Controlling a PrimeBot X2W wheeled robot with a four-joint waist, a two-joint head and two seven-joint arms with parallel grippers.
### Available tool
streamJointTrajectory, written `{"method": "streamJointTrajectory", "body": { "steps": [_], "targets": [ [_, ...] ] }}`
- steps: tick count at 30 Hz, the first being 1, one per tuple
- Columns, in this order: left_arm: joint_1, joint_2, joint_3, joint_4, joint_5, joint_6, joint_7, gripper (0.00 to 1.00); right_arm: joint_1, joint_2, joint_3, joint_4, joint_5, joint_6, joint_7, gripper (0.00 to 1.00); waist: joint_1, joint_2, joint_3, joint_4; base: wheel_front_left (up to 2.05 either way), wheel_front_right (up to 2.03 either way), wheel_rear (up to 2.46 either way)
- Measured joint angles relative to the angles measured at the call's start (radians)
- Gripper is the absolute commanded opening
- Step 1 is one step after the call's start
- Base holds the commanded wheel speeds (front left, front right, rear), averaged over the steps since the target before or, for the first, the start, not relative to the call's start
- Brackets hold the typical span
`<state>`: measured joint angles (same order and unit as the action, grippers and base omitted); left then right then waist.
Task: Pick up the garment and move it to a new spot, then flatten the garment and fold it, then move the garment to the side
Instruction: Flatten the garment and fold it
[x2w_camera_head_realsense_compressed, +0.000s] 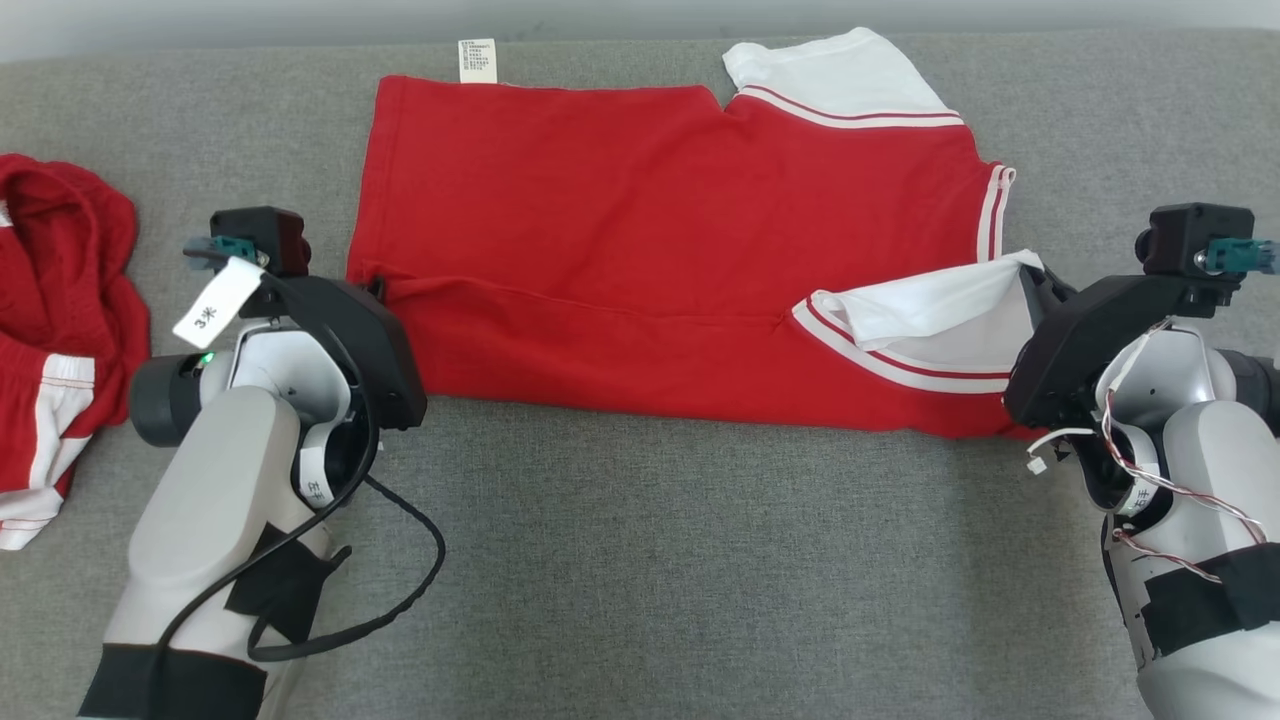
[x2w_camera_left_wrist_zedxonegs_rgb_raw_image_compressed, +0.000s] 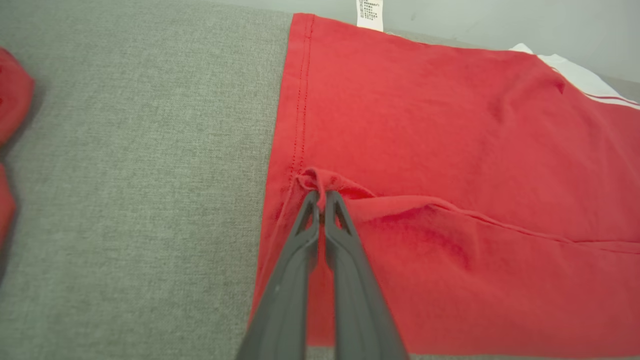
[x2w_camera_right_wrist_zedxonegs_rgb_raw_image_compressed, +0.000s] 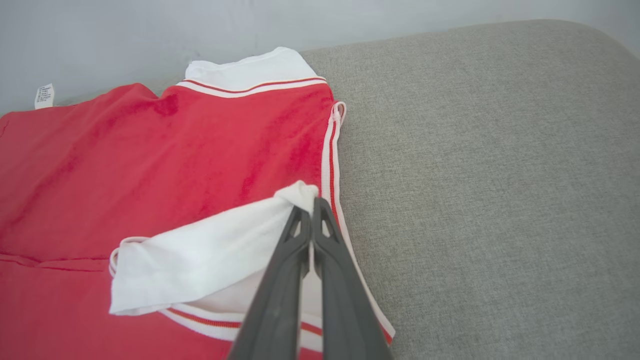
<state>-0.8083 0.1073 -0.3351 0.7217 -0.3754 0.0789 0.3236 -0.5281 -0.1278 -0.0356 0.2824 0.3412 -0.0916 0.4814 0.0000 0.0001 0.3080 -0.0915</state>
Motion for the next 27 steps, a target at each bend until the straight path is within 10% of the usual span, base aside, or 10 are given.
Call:
{"method": "streamJointTrajectory", "body": {
  "steps": [2, 5, 24, 25, 26, 27],
  "targets": [
    [-0.002, -0.003, -0.001, 0.011, 0.002, 0.000, -0.007, 0.11, -0.003, 0.000, 0.004, 0.013, 0.000, 0.005, -0.004, 0.00, 0.0000, 0.0000, 0.000, 0.000, 0.00, 0.00, 0.00],
    [-0.002, -0.006, -0.002, 0.028, 0.006, 0.000, -0.018, 1.00, -0.025, 0.000, 0.006, 0.031, 0.000, 0.010, -0.020, 0.00, 0.0000, -0.0001, 0.000, 0.003, 0.00, 0.00, 0.00],
    [-0.026, -0.013, -0.002, 0.112, 0.007, -0.001, -0.079, 1.00, -0.108, -0.008, 0.000, 0.124, -0.019, 0.014, -0.131, 0.00, 0.0000, -0.0001, -0.010, 0.054, 0.00, 0.00, 0.00],
    [-0.026, -0.014, -0.002, 0.116, 0.007, -0.001, -0.082, 1.00, -0.110, -0.008, -0.001, 0.135, -0.019, 0.014, -0.133, 0.04, 0.0000, -0.0001, -0.011, 0.055, 0.00, 0.00, 0.00],
    [-0.026, -0.015, -0.002, 0.121, 0.007, -0.001, -0.086, 1.00, -0.111, -0.007, -0.002, 0.141, -0.020, 0.014, -0.141, 0.79, 0.0000, -0.0001, -0.011, 0.056, 0.00, 0.00, 0.00],
    [-0.026, -0.015, -0.002, 0.127, 0.007, -0.001, -0.088, 1.00, -0.111, -0.007, -0.005, 0.145, -0.020, 0.012, -0.149, 1.00, 0.0000, -0.0001, -0.012, 0.058, 0.00, 0.00, 0.00]
  ]
}}
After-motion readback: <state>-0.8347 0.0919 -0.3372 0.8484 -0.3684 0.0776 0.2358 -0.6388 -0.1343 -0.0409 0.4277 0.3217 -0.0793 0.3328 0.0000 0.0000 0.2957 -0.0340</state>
